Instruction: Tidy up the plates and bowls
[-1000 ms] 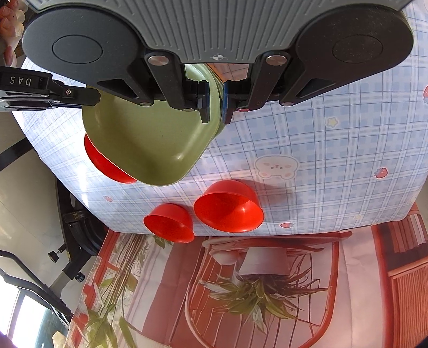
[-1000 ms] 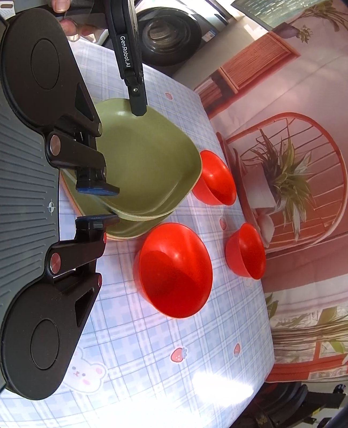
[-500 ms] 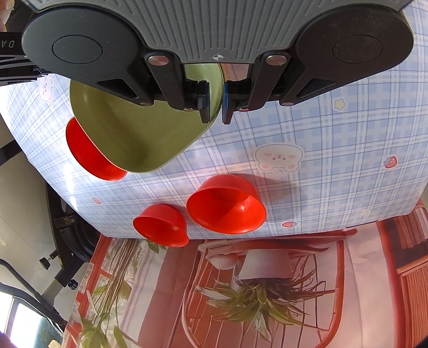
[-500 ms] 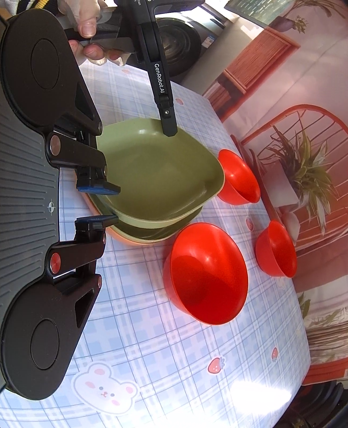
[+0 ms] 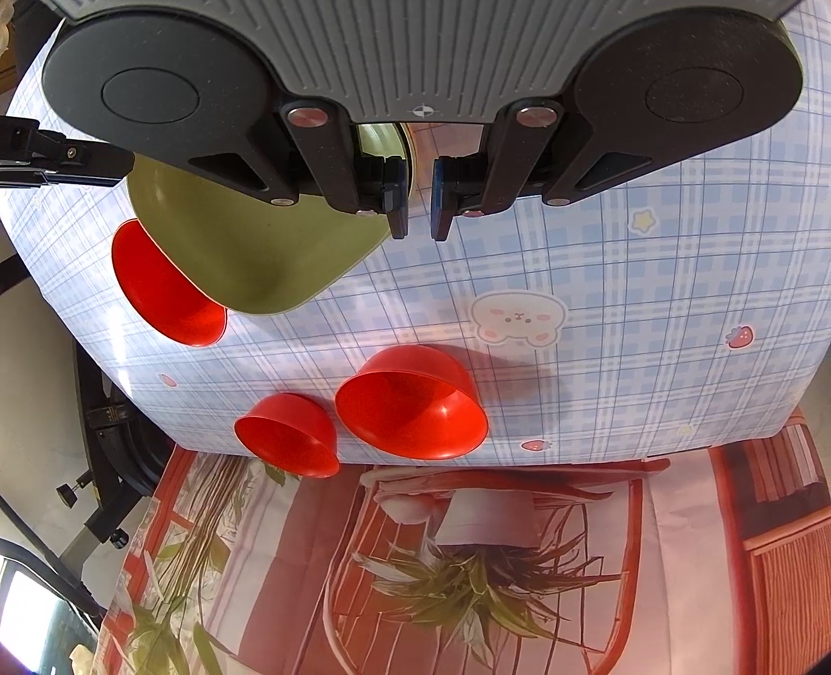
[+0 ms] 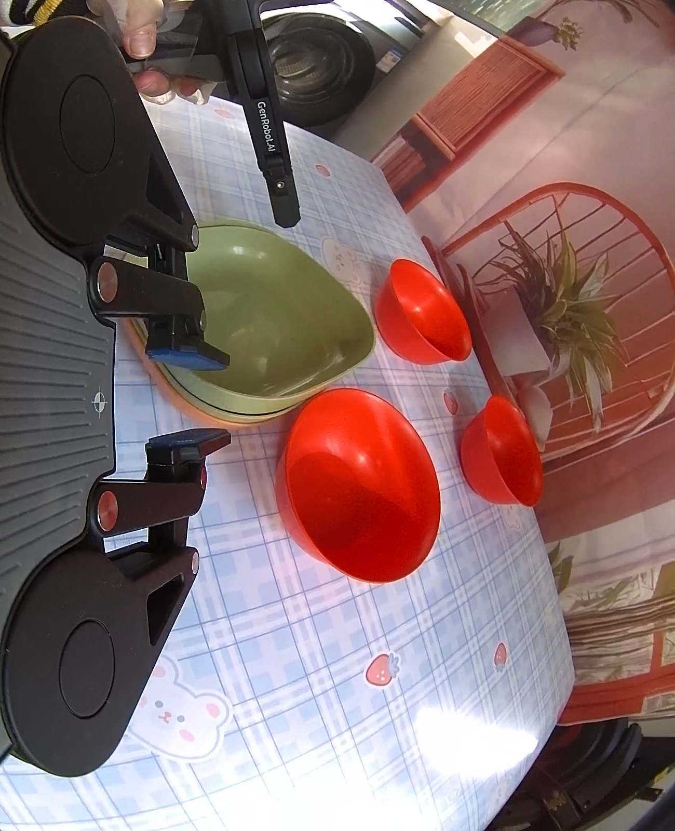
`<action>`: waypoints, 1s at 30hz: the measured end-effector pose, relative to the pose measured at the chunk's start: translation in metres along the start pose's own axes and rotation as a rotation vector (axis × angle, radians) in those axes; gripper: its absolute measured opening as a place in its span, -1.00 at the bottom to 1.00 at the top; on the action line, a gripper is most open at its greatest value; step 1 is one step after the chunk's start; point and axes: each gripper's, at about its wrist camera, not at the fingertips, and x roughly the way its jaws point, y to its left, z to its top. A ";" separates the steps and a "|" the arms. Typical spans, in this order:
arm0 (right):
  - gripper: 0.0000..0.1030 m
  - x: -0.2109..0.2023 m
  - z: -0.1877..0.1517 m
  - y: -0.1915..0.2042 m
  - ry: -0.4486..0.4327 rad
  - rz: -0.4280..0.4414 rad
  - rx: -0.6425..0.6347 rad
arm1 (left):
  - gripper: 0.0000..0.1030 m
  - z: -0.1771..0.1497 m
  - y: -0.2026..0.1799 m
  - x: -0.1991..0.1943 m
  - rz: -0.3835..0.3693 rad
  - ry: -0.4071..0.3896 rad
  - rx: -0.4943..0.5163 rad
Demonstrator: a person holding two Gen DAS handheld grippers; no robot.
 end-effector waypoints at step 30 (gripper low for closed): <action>-0.95 0.016 0.010 0.000 -0.060 0.003 -0.069 | -0.81 -0.042 0.004 -0.017 -0.011 -0.062 -0.169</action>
